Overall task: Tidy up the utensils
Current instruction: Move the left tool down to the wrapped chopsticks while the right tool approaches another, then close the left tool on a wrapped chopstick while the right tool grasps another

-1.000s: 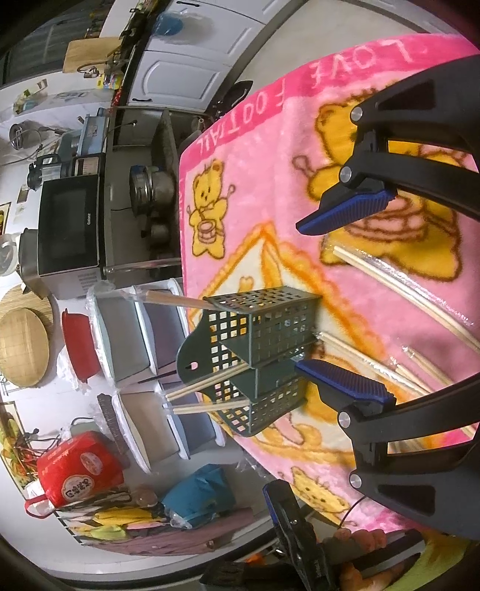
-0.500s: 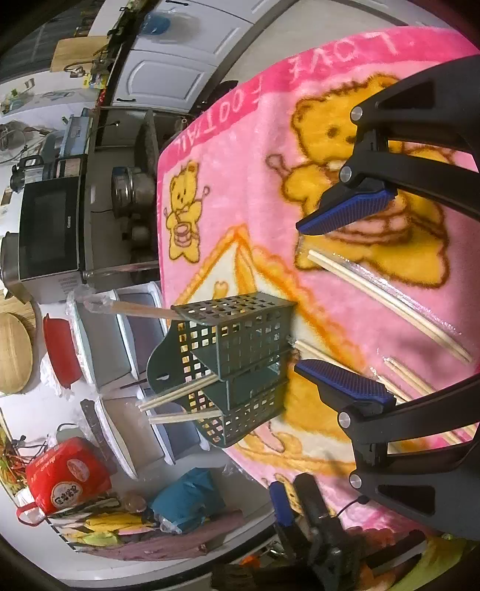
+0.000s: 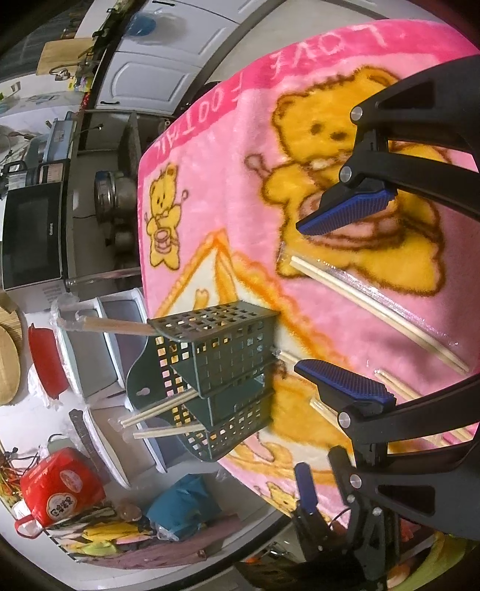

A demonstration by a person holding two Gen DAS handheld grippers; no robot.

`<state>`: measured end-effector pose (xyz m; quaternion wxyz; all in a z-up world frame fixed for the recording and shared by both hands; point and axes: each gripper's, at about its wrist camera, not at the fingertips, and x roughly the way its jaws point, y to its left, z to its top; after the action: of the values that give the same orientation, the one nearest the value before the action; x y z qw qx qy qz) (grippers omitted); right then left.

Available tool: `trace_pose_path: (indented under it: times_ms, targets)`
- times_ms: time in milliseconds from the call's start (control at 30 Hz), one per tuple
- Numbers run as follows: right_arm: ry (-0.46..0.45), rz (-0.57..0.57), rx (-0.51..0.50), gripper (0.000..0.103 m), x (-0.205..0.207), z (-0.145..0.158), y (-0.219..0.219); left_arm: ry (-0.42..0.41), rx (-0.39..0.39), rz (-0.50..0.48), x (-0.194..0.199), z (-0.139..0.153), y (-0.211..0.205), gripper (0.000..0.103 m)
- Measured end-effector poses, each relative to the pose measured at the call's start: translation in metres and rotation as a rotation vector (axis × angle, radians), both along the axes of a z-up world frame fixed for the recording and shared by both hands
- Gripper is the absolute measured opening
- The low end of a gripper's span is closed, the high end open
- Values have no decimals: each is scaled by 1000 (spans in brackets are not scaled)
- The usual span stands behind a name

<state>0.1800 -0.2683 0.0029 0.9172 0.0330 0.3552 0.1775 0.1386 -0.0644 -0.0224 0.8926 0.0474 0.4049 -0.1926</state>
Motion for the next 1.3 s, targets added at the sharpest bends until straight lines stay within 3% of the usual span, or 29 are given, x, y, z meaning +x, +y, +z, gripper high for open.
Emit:
trace_pose_path:
  times_ms: [67,267,567,933,1300]
  targets:
    - [12,2,-3,67,2,-2,1,3,11,-15,-1,-2,-3,30]
    - [46,2,-14,67,10,-11,3,37,19,-48,2,-13,-8,23]
    - [131,-12,-24,59,35,-30,1,98,26,-77,13,-28,-13,20]
    - [194,0,-50,57,68,-42,7,129,55,-83,26,-35,-19,18]
    - [273,-46,-47,40,100,-63,5,146,55,-85,38,-38,-26,16]
